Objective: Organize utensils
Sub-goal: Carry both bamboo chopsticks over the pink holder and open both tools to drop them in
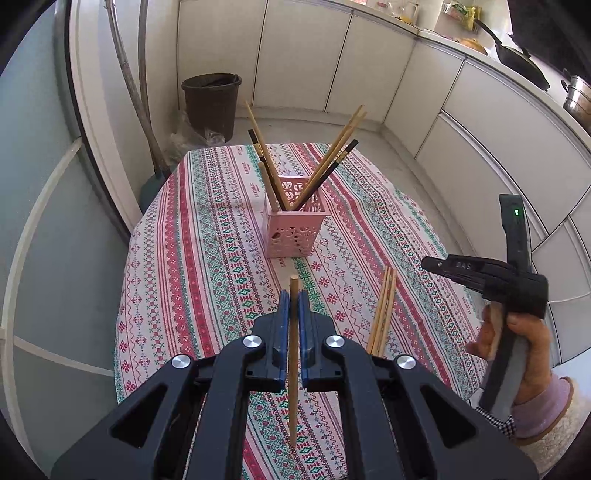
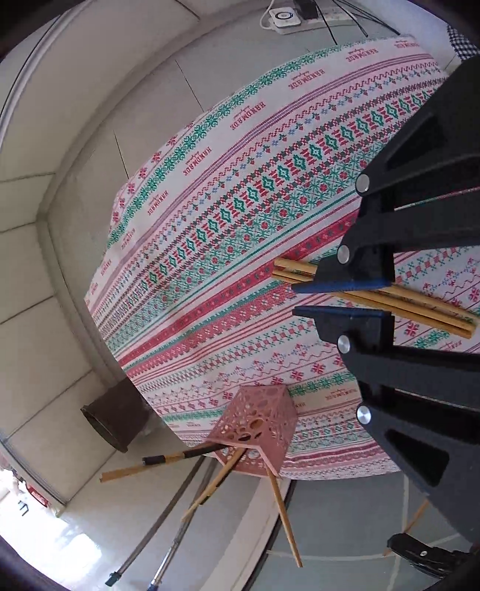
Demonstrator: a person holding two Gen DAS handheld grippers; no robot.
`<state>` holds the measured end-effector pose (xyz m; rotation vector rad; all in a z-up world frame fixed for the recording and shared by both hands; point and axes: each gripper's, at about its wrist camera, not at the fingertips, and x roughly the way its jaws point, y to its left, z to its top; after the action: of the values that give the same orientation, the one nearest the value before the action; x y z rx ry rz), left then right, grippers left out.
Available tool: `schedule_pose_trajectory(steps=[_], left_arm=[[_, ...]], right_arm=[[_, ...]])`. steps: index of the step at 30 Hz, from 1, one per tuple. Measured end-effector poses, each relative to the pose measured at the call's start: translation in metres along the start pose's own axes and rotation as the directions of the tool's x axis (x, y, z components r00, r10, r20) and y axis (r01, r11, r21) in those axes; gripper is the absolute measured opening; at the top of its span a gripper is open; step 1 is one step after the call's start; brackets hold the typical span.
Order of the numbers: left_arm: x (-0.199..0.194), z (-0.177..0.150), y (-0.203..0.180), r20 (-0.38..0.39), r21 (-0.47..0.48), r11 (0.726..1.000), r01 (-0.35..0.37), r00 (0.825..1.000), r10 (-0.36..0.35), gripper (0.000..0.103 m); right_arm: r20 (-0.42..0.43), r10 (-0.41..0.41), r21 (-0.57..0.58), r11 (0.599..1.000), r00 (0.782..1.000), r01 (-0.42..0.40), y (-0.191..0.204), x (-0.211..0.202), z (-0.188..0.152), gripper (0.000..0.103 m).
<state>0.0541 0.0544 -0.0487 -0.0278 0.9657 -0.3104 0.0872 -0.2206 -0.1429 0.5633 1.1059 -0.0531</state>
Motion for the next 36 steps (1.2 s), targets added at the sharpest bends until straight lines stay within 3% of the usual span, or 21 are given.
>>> schedule_pose_trajectory(steps=[4, 7, 12, 21, 26, 29, 32, 36], left_arm=[[0.000, 0.001, -0.006, 0.003, 0.006, 1.000, 0.003, 1.000, -0.003, 0.004], [0.000, 0.000, -0.011, 0.004, 0.021, 1.000, 0.010, 1.000, -0.010, 0.004], [0.004, 0.000, -0.006, -0.006, 0.015, 1.000, 0.008, 1.000, -0.008, 0.004], [0.002, -0.001, 0.000, -0.011, 0.013, 1.000, 0.017, 1.000, -0.017, 0.004], [0.001, -0.001, 0.001, -0.010, 0.009, 1.000, 0.015, 1.000, -0.015, 0.004], [0.002, -0.001, 0.001, -0.010, 0.006, 1.000, 0.011, 1.000, -0.011, 0.004], [0.003, 0.000, 0.002, -0.008, -0.002, 1.000, 0.010, 1.000, -0.010, 0.004], [-0.001, 0.001, 0.002, 0.014, -0.011, 1.000, 0.018, 1.000, -0.017, 0.004]], right_arm=[[-0.058, -0.020, 0.072, 0.997, 0.998, 0.024, -0.022, 0.022, 0.004, 0.019], [-0.113, -0.012, 0.103, 0.994, 0.994, 0.024, -0.030, 0.040, 0.005, 0.019], [-0.125, -0.038, 0.099, 0.994, 0.991, 0.050, -0.025, 0.056, 0.008, 0.019], [-0.166, -0.135, 0.077, 0.986, 0.977, 0.149, -0.018, 0.091, 0.009, 0.019], [-0.125, -0.191, 0.016, 0.981, 0.974, 0.195, -0.005, 0.095, 0.009, 0.018], [-0.099, -0.215, -0.004, 0.977, 0.972, 0.215, -0.003, 0.094, 0.006, 0.011], [-0.102, -0.143, 0.045, 0.988, 0.984, 0.148, -0.012, 0.090, 0.002, 0.008], [0.011, -0.107, 0.002, 0.994, 0.994, 0.107, -0.007, 0.057, -0.002, 0.008]])
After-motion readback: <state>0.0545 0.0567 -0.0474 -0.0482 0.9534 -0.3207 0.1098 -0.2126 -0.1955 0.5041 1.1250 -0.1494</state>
